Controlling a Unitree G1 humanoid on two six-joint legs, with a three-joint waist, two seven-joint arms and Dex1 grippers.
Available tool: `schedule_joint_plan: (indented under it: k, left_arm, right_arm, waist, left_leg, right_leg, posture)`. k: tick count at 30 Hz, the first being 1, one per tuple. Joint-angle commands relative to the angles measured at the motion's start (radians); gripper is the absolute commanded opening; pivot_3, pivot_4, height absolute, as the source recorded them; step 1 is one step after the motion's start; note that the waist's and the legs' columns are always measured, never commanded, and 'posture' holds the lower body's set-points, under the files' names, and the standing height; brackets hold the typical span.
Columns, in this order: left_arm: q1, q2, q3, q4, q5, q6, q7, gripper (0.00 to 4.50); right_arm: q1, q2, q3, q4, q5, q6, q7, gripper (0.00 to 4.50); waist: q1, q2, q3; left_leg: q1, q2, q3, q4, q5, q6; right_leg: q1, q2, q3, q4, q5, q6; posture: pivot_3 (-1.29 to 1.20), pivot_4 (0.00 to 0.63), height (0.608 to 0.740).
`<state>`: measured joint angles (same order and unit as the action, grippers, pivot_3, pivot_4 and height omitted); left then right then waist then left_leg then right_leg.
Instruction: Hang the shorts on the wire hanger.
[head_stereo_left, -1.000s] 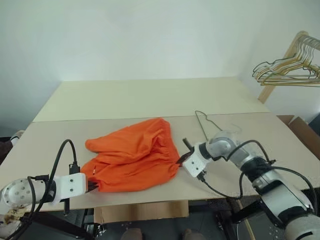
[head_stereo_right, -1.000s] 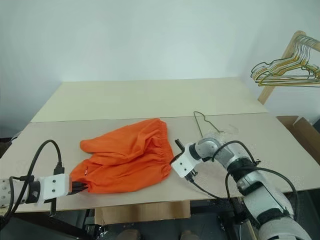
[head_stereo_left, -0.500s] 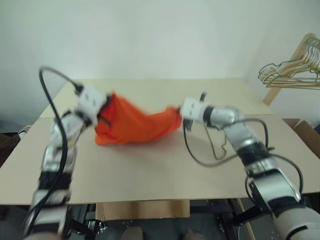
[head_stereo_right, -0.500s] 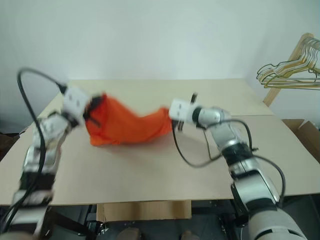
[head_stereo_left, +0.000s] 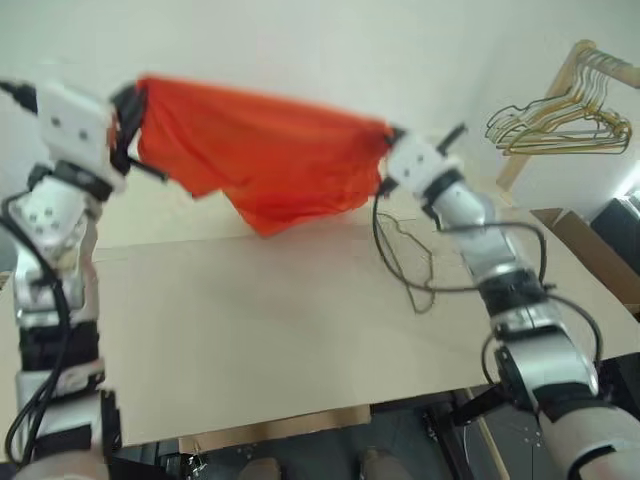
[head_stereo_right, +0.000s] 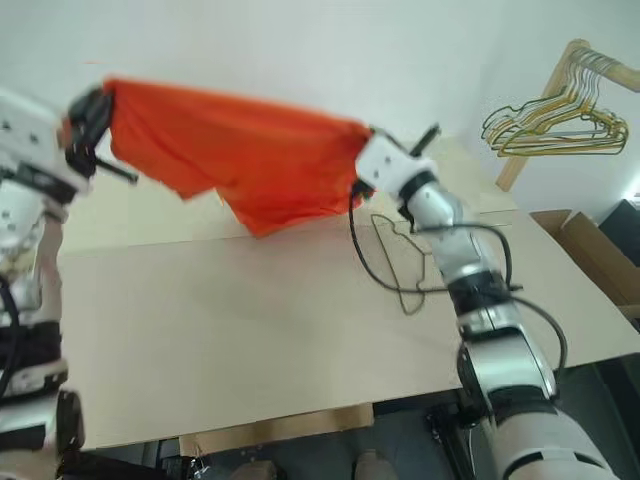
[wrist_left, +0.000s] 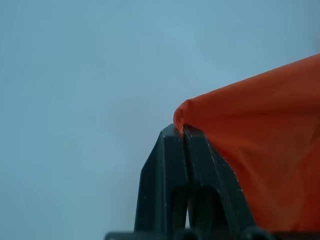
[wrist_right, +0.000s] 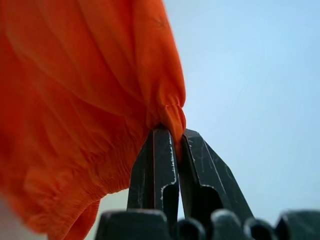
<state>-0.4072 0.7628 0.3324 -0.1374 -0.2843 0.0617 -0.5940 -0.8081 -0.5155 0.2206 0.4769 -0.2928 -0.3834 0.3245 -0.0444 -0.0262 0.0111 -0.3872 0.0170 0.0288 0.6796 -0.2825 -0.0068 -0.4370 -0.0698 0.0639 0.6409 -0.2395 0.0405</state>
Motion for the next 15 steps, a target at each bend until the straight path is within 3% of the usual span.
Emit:
schedule_joint_plan:
  k: [1,5,9,15]
  left_arm:
    - [0.221,0.106,0.119,-0.237,-0.201,0.095,-0.247,0.0]
    - [0.527,0.201,0.211,-0.347,-0.279,0.176,-0.471,0.0]
    - [0.795,0.293,0.192,-0.359,-0.131,0.099,-0.661,0.0]
    - [0.91,0.333,0.096,-0.358,0.009,0.036,-0.72,0.0]
  right_arm:
    - [0.111,-0.077,0.059,-0.18,0.051,-0.103,0.201,0.05]
    - [0.211,-0.136,0.161,-0.19,-0.03,-0.211,0.307,0.05]
    - [0.221,-0.17,0.259,-0.135,-0.108,-0.327,0.384,0.05]
    - [0.197,-0.209,0.307,-0.111,-0.081,-0.398,0.524,0.05]
  waist:
    - [-0.006,0.0,0.001]
    - [0.001,0.001,0.01]
    - [0.008,0.004,0.017]
    - [0.033,0.001,0.018]
  left_leg:
    - [0.001,0.001,0.0,0.001,-0.002,0.003]
    - [0.026,0.001,0.001,0.0,-0.007,0.016]
    - [0.06,0.003,0.007,-0.003,-0.007,0.017]
    - [0.061,0.005,0.009,-0.005,-0.007,0.017]
  right_leg:
    - [0.002,0.0,0.0,0.0,0.0,0.001]
    - [0.025,0.001,0.001,-0.001,-0.001,0.002]
    - [0.055,0.004,0.002,-0.001,-0.016,-0.001]
    - [0.053,0.006,0.004,0.001,-0.013,-0.01]
  posture:
    - [0.1,0.0,0.74]
    - [0.11,0.0,0.74]
    - [0.12,0.0,0.74]
    - [0.12,0.0,0.74]
